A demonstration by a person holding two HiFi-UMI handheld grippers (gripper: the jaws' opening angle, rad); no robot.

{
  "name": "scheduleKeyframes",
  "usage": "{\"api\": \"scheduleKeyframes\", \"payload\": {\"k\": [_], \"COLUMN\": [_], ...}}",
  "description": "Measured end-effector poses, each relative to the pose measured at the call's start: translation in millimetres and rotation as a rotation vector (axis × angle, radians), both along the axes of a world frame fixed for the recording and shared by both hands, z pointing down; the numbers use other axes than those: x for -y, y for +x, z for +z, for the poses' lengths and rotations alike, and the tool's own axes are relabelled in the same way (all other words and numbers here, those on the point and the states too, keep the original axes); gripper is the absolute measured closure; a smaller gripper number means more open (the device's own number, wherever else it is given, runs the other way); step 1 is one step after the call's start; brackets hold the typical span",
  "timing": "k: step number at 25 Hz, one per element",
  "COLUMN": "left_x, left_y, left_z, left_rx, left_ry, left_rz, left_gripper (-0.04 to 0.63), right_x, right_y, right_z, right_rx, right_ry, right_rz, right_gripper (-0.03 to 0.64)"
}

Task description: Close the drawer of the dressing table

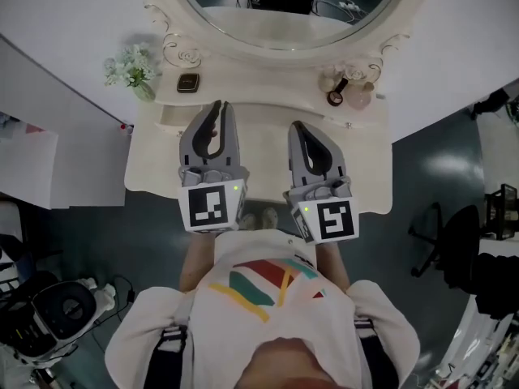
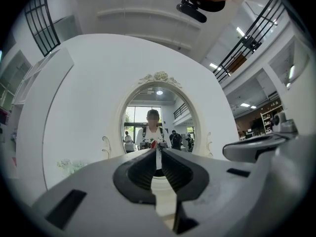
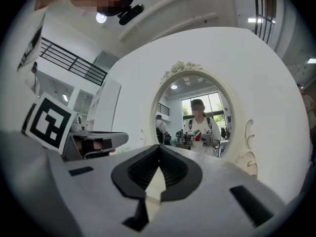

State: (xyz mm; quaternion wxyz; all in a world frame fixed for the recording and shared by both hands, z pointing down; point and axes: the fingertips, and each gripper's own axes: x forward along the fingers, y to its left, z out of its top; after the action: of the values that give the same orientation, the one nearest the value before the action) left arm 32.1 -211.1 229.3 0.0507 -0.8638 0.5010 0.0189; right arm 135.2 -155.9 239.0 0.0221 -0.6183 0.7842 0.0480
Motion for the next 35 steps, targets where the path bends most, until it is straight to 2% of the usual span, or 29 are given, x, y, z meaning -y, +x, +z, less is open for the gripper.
{"api": "scheduleKeyframes", "payload": {"k": [3,6,9,11,14,18,22,25,29,35], "left_x": [4.4,11.1,22.0,29.7,40.1,55.6,63.6,73.2,83.1,91.1], "left_y": [-14.5,-30.7,-55.0,-74.1,-95.7,-114.3,-134.1,-151.2,-161.9,-168.6], "left_z": [3.0,11.7,20.8,27.0,48.9,98.8,146.3,174.4,220.3,285.9], "left_rx": [0.007,0.014,0.0,-0.027,-0.007,0.051,0.031,0.022,0.093,0.147], "left_ry": [0.002,-0.024,-0.02,0.014,-0.008,-0.115,-0.24,-0.283,-0.355,-0.5], "left_rz": [-0.028,-0.046,-0.089,-0.137,-0.185,-0.198,-0.223,-0.264,-0.271,-0.259], "left_gripper": [0.584,0.516,0.487,0.479,0.479,0.416,0.393,0.39,0.39,0.39], "right_x": [4.3,8.5,13.5,15.9,17.8,19.0,16.6,16.8,20.0,21.5], "right_y": [-13.6,-28.2,-44.2,-54.1,-67.0,-82.4,-94.0,-99.6,-106.7,-117.9], "right_z": [4.8,10.4,16.1,20.0,26.3,40.7,58.5,68.5,80.2,96.0], "right_rx": [0.012,0.021,0.023,0.02,0.01,-0.005,-0.018,-0.028,-0.038,-0.043], "right_ry": [-0.012,-0.03,-0.049,-0.061,-0.082,-0.112,-0.163,-0.193,-0.226,-0.268], "right_rz": [-0.041,-0.082,-0.117,-0.138,-0.168,-0.198,-0.221,-0.231,-0.241,-0.256], "right_gripper": [0.617,0.617,0.617,0.617,0.617,0.617,0.617,0.617,0.617,0.617]}}
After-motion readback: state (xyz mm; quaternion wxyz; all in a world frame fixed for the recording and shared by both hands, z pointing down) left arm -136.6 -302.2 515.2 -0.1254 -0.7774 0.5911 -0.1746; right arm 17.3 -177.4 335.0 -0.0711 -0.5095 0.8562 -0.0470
